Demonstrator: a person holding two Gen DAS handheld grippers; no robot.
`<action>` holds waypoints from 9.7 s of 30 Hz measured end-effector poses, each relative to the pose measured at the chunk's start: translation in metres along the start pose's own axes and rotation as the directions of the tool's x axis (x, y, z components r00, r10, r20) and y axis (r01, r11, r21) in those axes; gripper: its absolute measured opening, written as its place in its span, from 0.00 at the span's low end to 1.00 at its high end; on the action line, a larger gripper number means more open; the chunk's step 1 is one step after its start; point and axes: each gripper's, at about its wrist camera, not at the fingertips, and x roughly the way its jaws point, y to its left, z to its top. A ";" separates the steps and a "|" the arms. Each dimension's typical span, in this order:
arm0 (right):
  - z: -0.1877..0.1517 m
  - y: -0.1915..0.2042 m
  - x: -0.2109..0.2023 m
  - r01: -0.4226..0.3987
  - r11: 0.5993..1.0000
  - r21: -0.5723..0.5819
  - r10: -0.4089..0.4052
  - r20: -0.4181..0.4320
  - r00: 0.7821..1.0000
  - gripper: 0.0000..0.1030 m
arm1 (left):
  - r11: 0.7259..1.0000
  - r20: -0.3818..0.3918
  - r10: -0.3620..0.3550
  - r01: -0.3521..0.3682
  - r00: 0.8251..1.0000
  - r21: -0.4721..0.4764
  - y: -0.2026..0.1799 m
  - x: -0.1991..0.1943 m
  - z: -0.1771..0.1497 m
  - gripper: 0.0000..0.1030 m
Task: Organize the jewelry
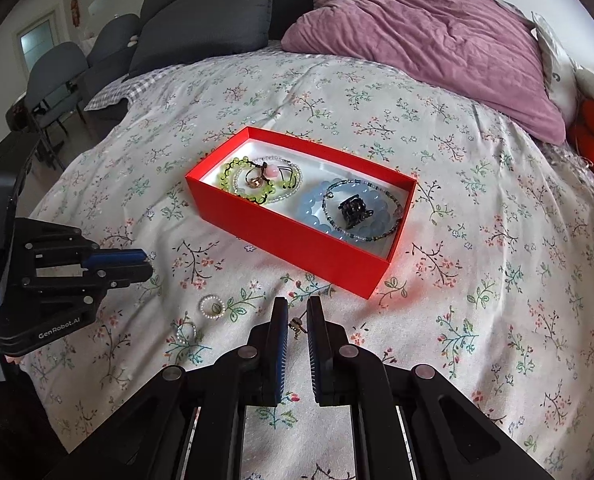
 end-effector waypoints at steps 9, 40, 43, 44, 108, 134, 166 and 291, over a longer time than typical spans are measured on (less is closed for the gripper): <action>0.010 -0.004 -0.012 0.010 0.999 0.036 -0.010 0.010 1.000 0.09 | 0.999 0.049 0.006 -0.004 0.999 -0.047 0.004 -0.011 0.021 0.10; 0.051 -0.049 0.023 -0.048 0.963 0.265 0.039 0.040 0.998 0.09 | 0.968 0.121 -0.016 0.046 0.993 -0.246 0.002 0.035 0.087 0.10; 0.052 -0.051 0.028 -0.052 0.961 0.272 0.042 0.040 0.998 0.09 | 0.967 0.122 -0.022 0.052 0.992 -0.249 0.002 0.039 0.090 0.10; 0.052 -0.051 0.029 -0.053 0.960 0.275 0.043 0.043 0.998 0.09 | 0.967 0.122 -0.023 0.053 0.992 -0.248 0.002 0.039 0.090 0.10; -0.061 -0.019 -0.003 0.052 0.998 0.039 -0.050 -0.056 0.997 0.83 | 0.994 0.039 -0.008 0.012 0.999 -0.105 -0.032 0.006 -0.042 0.87; -0.063 -0.014 0.022 0.038 0.999 0.016 -0.036 -0.097 0.995 0.83 | 0.997 0.055 -0.076 0.077 0.996 0.002 -0.055 0.020 -0.036 0.30; -0.046 0.011 0.032 0.026 0.999 -0.031 -0.028 -0.077 0.997 0.83 | 1.000 0.066 -0.014 0.015 0.998 -0.017 -0.035 0.008 -0.037 0.03; -0.015 0.062 0.039 -0.139 0.980 -0.143 0.140 -0.004 0.990 0.04 | 0.994 0.059 0.021 -0.015 0.998 -0.110 0.007 -0.008 -0.038 0.03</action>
